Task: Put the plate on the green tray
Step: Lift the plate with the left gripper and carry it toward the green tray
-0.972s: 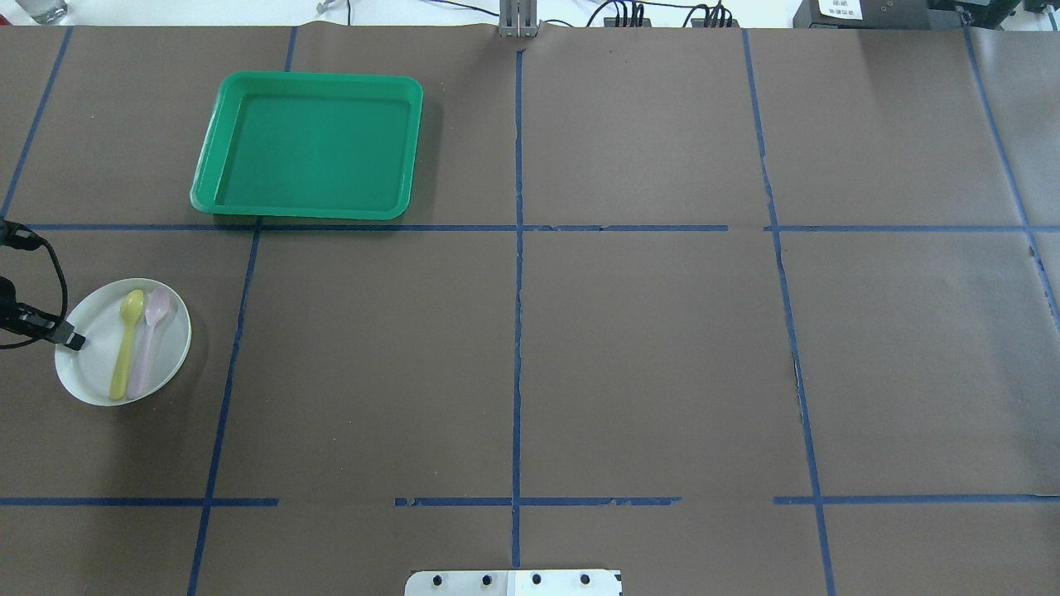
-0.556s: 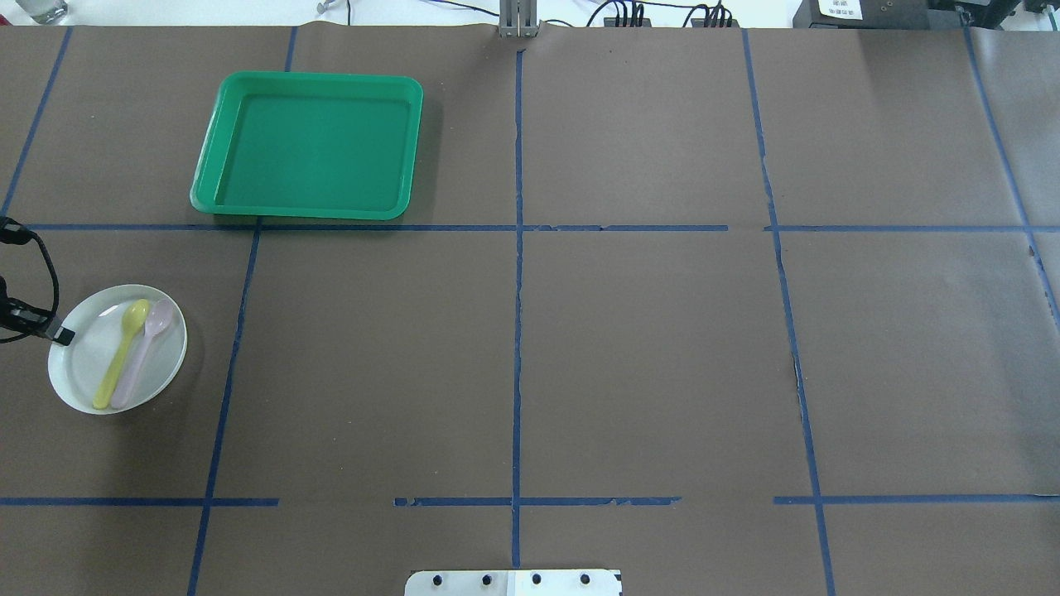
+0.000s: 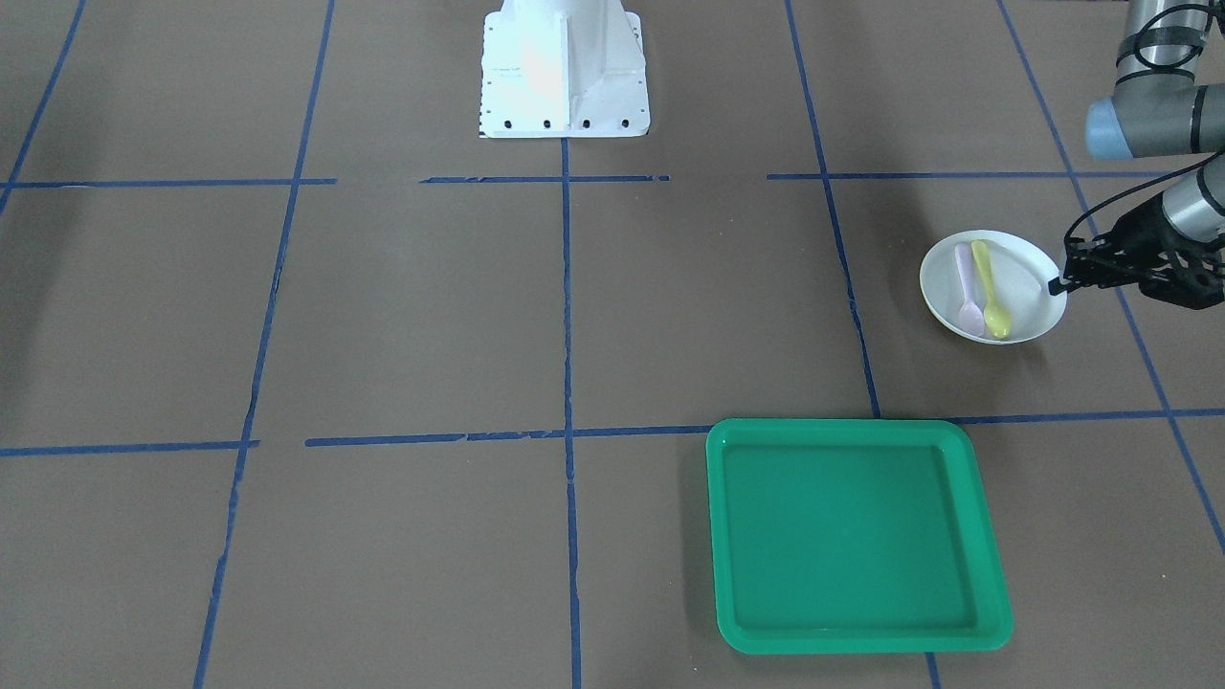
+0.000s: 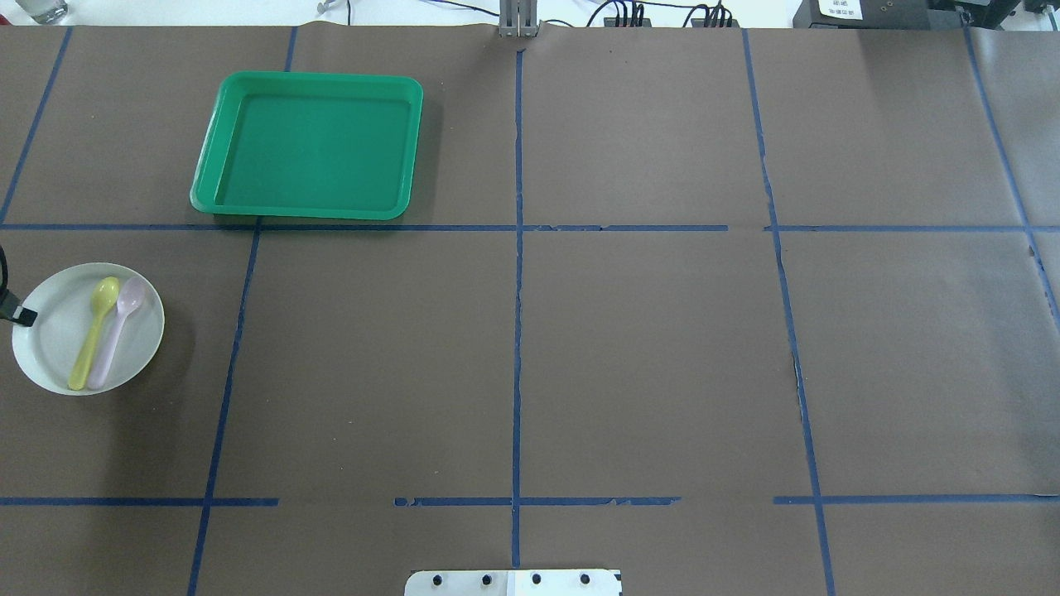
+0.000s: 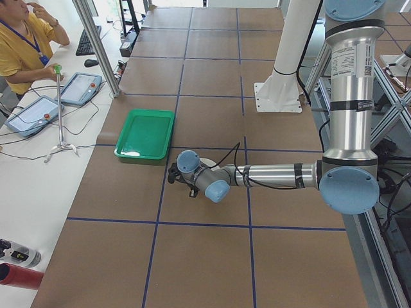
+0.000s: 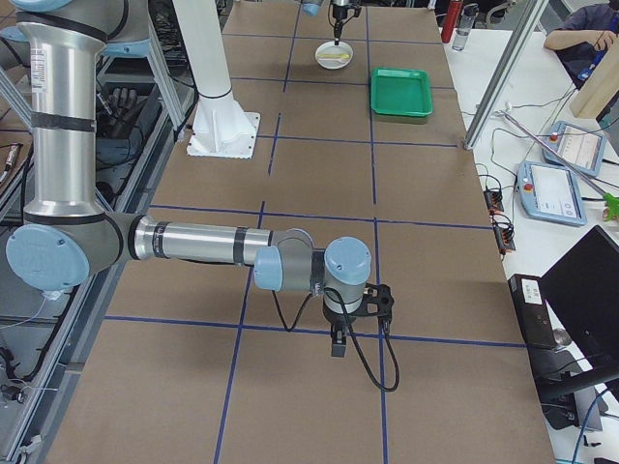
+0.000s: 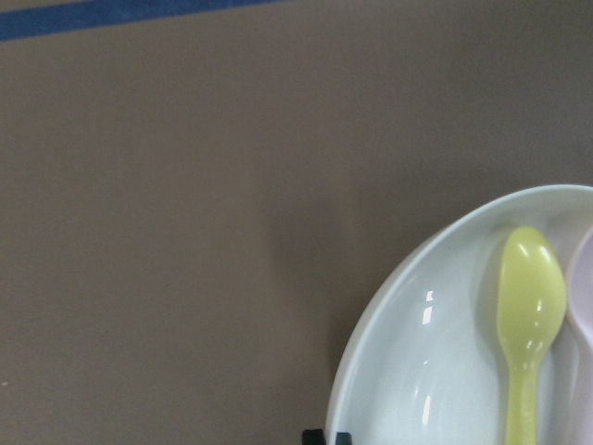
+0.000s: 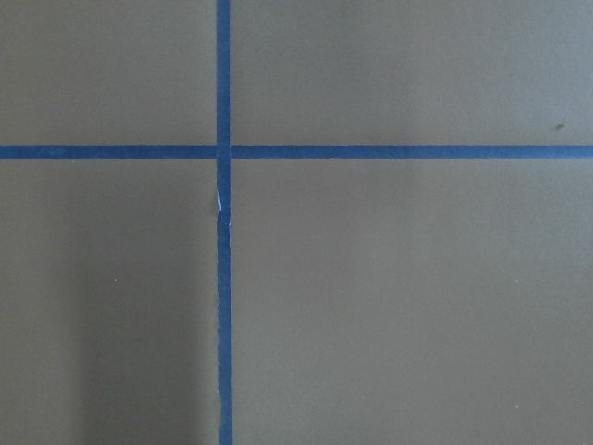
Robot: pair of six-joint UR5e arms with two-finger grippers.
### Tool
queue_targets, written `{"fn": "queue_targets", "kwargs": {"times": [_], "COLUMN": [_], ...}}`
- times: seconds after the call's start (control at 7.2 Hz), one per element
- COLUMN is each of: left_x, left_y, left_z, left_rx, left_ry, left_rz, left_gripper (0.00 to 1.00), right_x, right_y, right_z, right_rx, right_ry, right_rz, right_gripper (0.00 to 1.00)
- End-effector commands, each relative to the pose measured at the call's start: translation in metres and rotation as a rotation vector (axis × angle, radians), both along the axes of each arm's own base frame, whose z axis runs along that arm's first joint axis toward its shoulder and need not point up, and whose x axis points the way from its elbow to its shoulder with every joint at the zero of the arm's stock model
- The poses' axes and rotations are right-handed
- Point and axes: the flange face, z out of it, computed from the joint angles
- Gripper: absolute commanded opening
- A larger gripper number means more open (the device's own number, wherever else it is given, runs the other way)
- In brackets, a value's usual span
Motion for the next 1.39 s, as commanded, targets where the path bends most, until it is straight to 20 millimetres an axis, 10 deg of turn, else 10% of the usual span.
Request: {"fn": "queue_targets", "kwargs": {"times": [0.0,1.25], "left_x": [-0.020,0.027], "left_y": [-0.014,-0.244], "left_z": [-0.012,-0.123], "left_rx": [0.010,-0.081], "left_ry": [0.034,0.084], "left_rz": [-0.031,-0.195], "left_gripper": [0.00,0.00], "right_x": [0.000,0.000], "right_y": [0.000,0.000], "right_z": [0.000,0.000], "right_rx": [-0.002,-0.001], "right_ry": [0.000,0.000], "right_rz": [0.001,0.000], "right_gripper": [1.00,1.00]}}
